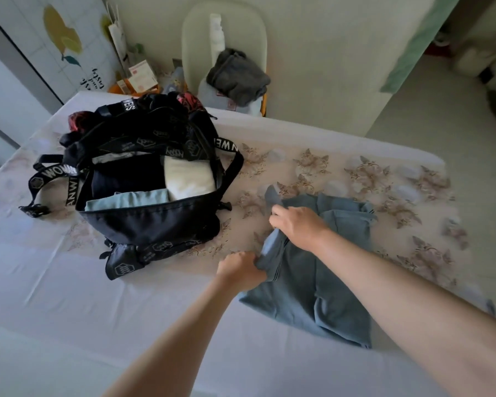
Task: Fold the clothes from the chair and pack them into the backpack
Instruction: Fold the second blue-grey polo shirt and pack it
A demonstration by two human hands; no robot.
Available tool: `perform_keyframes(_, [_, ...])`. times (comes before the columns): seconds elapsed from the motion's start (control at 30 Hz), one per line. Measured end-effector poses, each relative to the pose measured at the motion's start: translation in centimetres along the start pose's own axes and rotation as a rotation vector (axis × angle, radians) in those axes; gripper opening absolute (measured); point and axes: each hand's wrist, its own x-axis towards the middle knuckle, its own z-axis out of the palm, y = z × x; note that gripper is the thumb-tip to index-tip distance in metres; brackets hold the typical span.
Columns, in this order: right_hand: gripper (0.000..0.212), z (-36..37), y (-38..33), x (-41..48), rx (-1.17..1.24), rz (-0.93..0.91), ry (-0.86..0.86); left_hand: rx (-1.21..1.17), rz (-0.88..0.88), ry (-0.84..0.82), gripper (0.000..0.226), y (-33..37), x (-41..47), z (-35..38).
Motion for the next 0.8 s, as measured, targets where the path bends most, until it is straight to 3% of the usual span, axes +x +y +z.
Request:
perform_keyframes(0.13, [0.042,-0.6,4.1,-4.0,-0.025,0.109,0.082,0.005,0.123,-0.123,0.021,5.7,0.4,-2.7])
perform_keyframes(0.27, [0.032,0.3,7.9,-8.9,0.003,0.308,0.105,0.047,0.234,-0.257,0.028,12.4,0.1,-2.6])
perform_keyframes(0.33, [0.021,1.0,8.5,-11.9,-0.005,0.329,0.035,-0.056,0.226,-0.485,0.042,14.7,-0.2,-0.6])
perform_keyframes(0.4, [0.043,2.4,8.3,-14.6,-0.047,0.354,-0.13,-0.175,0.188,-0.741,0.045,15.7,-0.8,1.5])
perform_keyframes(0.43, [0.051,3.0,8.1,-15.9,-0.03,0.409,-0.184,-0.185,0.226,-0.77,0.038,15.7,-0.8,2.5])
perform_keyframes(0.47, [0.058,3.9,7.9,-17.0,0.01,0.465,-0.159,-0.177,0.292,-0.697,0.029,15.6,-0.6,3.3])
perform_keyframes(0.53, [0.068,5.8,7.3,-18.5,0.113,0.587,-0.02,-0.147,0.355,-0.33,0.018,14.8,0.1,4.6])
perform_keyframes(0.6, [0.066,6.9,6.1,-19.2,0.276,0.691,0.065,-0.115,0.372,-0.003,0.017,12.9,1.3,5.6])
perform_keyframes(0.7, [0.041,7.2,3.5,-19.3,0.499,0.796,0.162,-0.004,0.535,0.086,0.029,9.3,1.8,6.8])
perform_keyframes(0.8, [0.038,7.5,0.9,-19.3,0.484,0.951,0.271,0.076,0.66,0.147,0.058,6.8,0.5,7.9])
